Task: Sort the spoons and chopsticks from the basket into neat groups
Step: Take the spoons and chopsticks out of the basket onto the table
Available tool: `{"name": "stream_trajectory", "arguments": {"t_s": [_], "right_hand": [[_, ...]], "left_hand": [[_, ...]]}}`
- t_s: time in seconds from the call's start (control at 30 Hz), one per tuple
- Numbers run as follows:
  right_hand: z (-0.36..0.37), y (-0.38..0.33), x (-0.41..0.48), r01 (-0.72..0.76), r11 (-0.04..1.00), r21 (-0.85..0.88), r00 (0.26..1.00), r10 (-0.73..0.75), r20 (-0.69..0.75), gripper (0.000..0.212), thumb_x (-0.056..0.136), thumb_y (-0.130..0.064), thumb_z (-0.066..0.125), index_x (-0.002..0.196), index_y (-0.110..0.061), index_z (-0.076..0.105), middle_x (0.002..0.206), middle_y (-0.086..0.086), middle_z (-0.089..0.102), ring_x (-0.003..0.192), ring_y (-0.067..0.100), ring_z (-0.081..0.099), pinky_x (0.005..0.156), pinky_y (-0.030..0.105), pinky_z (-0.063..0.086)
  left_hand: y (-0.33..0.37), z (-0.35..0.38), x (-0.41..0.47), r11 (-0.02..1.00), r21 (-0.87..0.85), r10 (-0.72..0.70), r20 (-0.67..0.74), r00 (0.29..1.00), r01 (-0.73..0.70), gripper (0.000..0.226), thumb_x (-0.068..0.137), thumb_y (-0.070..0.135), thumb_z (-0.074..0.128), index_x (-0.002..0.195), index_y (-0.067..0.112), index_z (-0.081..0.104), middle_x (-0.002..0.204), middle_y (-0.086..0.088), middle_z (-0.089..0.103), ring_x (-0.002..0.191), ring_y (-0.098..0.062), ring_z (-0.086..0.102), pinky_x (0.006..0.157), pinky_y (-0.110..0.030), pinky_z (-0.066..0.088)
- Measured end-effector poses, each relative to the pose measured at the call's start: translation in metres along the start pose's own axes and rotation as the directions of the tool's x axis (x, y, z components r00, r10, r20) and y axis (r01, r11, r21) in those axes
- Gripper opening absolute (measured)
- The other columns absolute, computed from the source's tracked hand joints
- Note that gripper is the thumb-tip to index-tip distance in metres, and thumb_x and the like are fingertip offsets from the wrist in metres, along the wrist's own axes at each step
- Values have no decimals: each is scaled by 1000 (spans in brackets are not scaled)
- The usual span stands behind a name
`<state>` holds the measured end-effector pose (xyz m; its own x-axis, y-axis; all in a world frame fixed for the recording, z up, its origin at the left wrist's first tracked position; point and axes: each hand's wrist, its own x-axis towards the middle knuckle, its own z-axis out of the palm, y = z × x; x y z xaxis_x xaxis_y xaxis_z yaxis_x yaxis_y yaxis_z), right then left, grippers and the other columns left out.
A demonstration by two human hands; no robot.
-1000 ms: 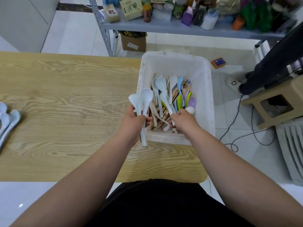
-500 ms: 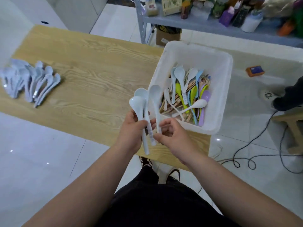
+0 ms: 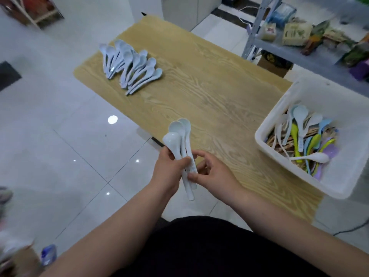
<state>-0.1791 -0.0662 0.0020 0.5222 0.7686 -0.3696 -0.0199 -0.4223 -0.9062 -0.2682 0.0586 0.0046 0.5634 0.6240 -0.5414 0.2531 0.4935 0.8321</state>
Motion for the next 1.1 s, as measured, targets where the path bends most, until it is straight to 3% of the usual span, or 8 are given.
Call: {"name": "stream_trajectory", "arguments": {"t_s": [0.13,0.23,0.37,0.53,0.67,0.83,1.0,1.1], "right_hand": [[57,-31,41,-38,996,82,999,37,21,60,80,-19,80,127,-46,55,94,-3,73,89,15,73,85,34,58],[104,-51,70,-69,986,153,997,62,53,58,82,-18,78,120,-52,50,100,2,75,91,19,75,84,43,62],[144,-71,104,-83,981,175,993,67,95,57,87,-19,74,111,-63,46,99,-2,77,89,16,75,72,30,61],[147,-76,145,-161,964,213,985,143,96,68,88,-13,73,134,-50,41,95,-1,77,88,15,75,72,30,61],[135,-80,191,-233,936,266,971,208,116,72,90,-9,72,143,-44,39,95,-2,76,88,17,76,72,30,60],[129,-96,253,-296,900,322,953,256,160,56,90,-3,70,132,-34,52,99,1,77,89,23,76,77,35,62],[127,-101,302,-345,858,380,938,331,103,43,91,-1,69,112,-36,60,95,2,77,81,18,75,67,29,59],[128,-98,333,-363,835,414,921,390,23,43,90,-2,71,115,-35,59,95,-2,77,85,19,75,65,27,58]], "left_hand": [[31,-65,27,1000,10,10,-13,1000,-10,46,80,-7,66,116,19,57,101,-7,77,96,-25,75,81,-44,61],[52,-112,44,1000,12,12,-44,999,-12,43,79,-6,67,110,23,57,101,-9,75,88,-26,76,71,-38,63],[73,-156,69,998,64,8,-71,997,-4,40,81,-1,69,111,21,56,105,-6,73,89,-21,75,73,-34,63],[83,-166,108,995,73,-63,-16,998,64,34,88,3,64,117,18,55,103,1,76,90,-15,75,68,-25,57],[104,-161,151,989,96,-115,43,992,111,45,82,0,53,123,18,55,107,-2,76,100,-25,73,81,-41,59],[134,-167,203,974,196,-115,-2,993,113,48,82,-4,53,123,21,54,104,0,77,96,-28,74,88,-53,58],[155,-180,259,985,132,-106,-26,994,108,43,84,-2,60,117,24,59,110,-8,71,90,-21,76,85,-41,61],[174,-204,305,979,175,-97,-76,992,109,38,85,2,64,109,32,64,101,-5,67,83,-19,75,84,-37,61]]}}
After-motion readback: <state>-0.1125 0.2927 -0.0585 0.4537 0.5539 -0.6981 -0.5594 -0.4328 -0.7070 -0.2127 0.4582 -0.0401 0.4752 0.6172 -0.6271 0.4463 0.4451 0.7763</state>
